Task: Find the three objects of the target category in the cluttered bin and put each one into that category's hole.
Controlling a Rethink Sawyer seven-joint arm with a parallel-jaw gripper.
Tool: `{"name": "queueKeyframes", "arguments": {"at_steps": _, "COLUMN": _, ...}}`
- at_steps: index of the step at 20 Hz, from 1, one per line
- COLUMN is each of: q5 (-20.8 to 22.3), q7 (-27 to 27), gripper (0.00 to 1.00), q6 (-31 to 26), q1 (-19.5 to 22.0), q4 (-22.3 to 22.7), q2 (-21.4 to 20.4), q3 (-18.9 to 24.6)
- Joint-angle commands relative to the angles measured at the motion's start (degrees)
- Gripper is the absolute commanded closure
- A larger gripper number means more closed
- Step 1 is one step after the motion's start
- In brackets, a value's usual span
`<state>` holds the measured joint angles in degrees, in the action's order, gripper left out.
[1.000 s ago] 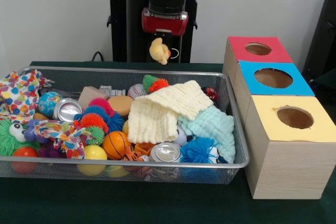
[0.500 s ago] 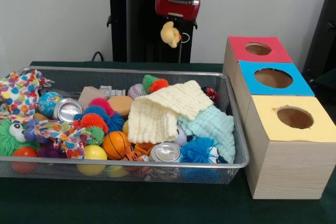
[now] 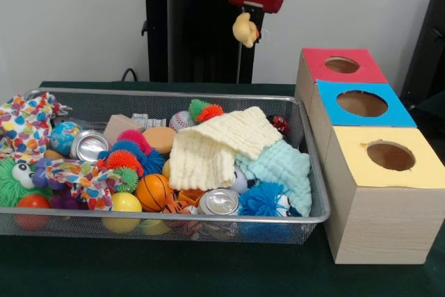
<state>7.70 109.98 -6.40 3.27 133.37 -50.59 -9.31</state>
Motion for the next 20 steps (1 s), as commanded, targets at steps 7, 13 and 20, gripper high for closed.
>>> {"name": "queueKeyframes", "arguments": {"at_steps": 7, "q5": -12.45, "q7": 21.13, "gripper": 1.0, "q6": 11.67, "q1": -7.6, "q4": 2.78, "q2": 3.39, "q3": 0.62}}
{"name": "queueKeyframes", "arguments": {"at_steps": 13, "q5": -16.36, "q7": 21.44, "gripper": 1.0, "q6": 10.27, "q1": -9.83, "q4": 2.33, "q2": 3.09, "q3": 1.48}}
{"name": "queueKeyframes", "arguments": {"at_steps": 20, "q5": -19.09, "q7": 22.12, "gripper": 1.0, "q6": 10.57, "q1": -11.92, "q4": 1.98, "q2": 3.85, "q3": 1.81}}
